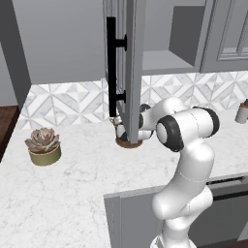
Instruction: Open the cabinet, pick up the bread from the cabinet and place it in the basket. Then move the basket to the dining counter.
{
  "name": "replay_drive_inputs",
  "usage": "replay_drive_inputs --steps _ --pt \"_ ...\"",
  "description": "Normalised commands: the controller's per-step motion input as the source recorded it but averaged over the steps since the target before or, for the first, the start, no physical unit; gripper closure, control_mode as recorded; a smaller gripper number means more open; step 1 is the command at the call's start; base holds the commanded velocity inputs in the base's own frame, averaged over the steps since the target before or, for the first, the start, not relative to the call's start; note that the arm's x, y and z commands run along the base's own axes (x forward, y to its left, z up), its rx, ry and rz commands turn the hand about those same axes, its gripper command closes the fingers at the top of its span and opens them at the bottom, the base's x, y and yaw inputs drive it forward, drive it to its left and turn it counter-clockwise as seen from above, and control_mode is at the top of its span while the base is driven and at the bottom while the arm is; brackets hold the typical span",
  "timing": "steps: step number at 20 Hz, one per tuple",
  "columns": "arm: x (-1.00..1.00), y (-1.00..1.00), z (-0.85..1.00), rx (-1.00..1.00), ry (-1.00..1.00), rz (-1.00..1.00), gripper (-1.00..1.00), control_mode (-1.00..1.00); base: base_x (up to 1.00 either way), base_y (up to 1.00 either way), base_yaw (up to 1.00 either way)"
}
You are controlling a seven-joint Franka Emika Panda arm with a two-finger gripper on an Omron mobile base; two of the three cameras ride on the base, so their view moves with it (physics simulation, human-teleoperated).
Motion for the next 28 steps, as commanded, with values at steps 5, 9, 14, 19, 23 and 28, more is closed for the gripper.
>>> replay_drive_inputs --steps 5,9,14,19,23,28 --pt "0.00 0.02 0.01 0.00 0.00 0.00 -1.00 -1.00 0.00 0.00 0.00" --pt "-0.04 0.03 0.31 0.00 0.00 0.00 -1.00 -1.00 0.00 0.00 0.00" --pt "-0.81 0.00 0.66 0.00 0.00 0.00 -1.00 -1.00 0.00 0.00 0.00" --pt "-0.67 0.00 0.52 0.00 0.02 0.00 -1.00 -1.00 0.00 0.00 0.00" --pt "-0.45 0.00 0.75 -0.02 0.12 0.02 -1.00 -1.00 0.00 0.00 0.00" --pt "-0.73 0.00 0.13 -0.12 0.08 0.08 -1.00 -1.00 0.00 0.00 0.00"
